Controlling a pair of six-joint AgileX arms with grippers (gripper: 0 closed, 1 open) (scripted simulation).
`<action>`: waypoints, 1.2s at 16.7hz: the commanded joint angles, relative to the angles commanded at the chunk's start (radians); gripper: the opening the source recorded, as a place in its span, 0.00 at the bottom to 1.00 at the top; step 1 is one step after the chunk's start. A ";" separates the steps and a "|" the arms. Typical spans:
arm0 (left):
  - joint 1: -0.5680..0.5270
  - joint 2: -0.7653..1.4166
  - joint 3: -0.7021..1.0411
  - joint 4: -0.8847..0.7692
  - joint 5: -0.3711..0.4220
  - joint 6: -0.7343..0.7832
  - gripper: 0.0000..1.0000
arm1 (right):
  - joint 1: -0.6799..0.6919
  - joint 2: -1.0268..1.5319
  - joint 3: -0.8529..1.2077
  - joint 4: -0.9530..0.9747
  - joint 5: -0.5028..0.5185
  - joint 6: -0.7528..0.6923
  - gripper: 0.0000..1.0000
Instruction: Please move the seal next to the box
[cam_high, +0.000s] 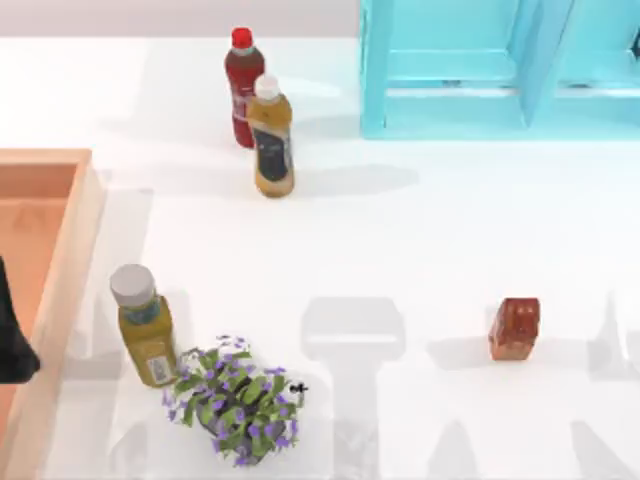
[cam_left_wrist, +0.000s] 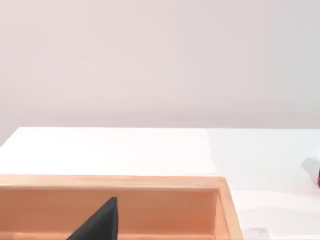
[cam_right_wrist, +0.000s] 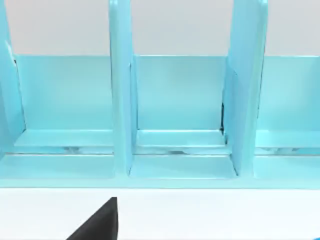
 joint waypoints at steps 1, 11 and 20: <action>0.000 0.000 0.000 0.000 0.000 0.000 1.00 | 0.000 0.000 0.000 0.000 0.000 0.000 1.00; -0.197 0.365 0.392 -0.136 -0.014 -0.120 1.00 | 0.000 0.000 0.000 0.000 0.000 0.000 1.00; -0.576 1.148 1.220 -0.494 -0.043 -0.398 1.00 | 0.000 0.000 0.000 0.000 0.000 0.000 1.00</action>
